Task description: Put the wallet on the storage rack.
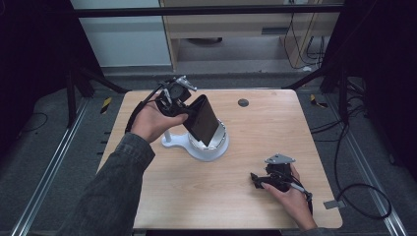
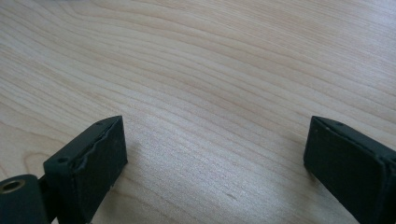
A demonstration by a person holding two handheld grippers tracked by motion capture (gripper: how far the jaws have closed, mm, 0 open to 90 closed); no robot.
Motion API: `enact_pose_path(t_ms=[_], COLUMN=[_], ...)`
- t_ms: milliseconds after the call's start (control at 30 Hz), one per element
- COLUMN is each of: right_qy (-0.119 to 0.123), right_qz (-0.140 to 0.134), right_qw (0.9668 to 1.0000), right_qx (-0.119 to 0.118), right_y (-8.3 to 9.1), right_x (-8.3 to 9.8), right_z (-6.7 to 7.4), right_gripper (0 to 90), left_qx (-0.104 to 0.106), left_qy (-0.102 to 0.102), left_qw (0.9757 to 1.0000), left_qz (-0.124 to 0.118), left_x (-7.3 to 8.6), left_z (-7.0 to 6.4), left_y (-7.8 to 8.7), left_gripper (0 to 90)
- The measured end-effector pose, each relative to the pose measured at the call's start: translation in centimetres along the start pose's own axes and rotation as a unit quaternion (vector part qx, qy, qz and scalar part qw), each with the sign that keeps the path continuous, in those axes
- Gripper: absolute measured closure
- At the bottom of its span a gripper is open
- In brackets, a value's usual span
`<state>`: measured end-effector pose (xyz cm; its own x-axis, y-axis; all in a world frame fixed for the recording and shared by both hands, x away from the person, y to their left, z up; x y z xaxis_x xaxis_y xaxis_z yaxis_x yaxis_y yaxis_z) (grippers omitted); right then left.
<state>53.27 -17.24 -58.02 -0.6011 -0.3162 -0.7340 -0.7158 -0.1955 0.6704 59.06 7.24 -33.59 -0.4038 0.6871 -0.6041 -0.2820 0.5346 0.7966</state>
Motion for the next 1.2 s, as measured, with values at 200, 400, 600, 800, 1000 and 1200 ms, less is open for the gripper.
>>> enact_pose_path(t_ms=[200,400,600,800,1000,1200], right_qy=[0.002,0.003,0.002,0.002,0.002,0.002], right_qz=[0.0,0.0,0.0,-0.002,-0.001,-0.001], right_qw=[1.0,1.0,1.0,1.0,1.0,1.0], right_qx=[0.001,0.001,0.002,0.001,0.002,0.002], right_y=[0.0,0.0,0.0,0.0,0.0,0.0], right_x=[0.0,0.0,0.0,0.0,0.0,0.0], right_z=[0.0,-0.1,-0.1,0.0,0.0,0.1], right_gripper=[6.2,6.2,6.2,6.2,6.2,6.2], left_qx=[0.002,-0.002,0.002,0.01,0.014,0.019], left_qy=[0.01,0.007,0.011,0.015,0.018,0.033], left_qw=[0.9999,0.9997,0.9994,0.9991,0.999,0.9987], left_qz=[0.01,0.024,0.033,0.037,0.038,0.034], left_x=[0.2,0.3,0.5,0.5,0.3,0.4], left_z=[0.8,1.0,1.1,1.3,1.3,1.7], left_y=[-1.5,-3.3,-4.7,-5.9,-6.6,-7.1], left_gripper=[80.5,80.4,80.3,80.3,80.0,79.7])
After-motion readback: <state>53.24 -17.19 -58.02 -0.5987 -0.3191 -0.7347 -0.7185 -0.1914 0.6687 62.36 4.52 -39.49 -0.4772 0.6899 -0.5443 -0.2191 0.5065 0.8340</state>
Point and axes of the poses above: each handheld gripper's, and its own axes: y roughly backward along the jaws, x roughly out of its underside, z roughly to its left, the point moved 10 cm from there along -y, roughly forward along the jaws, and after that the axes turned 9 degrees about x, right-handed, at the moved point
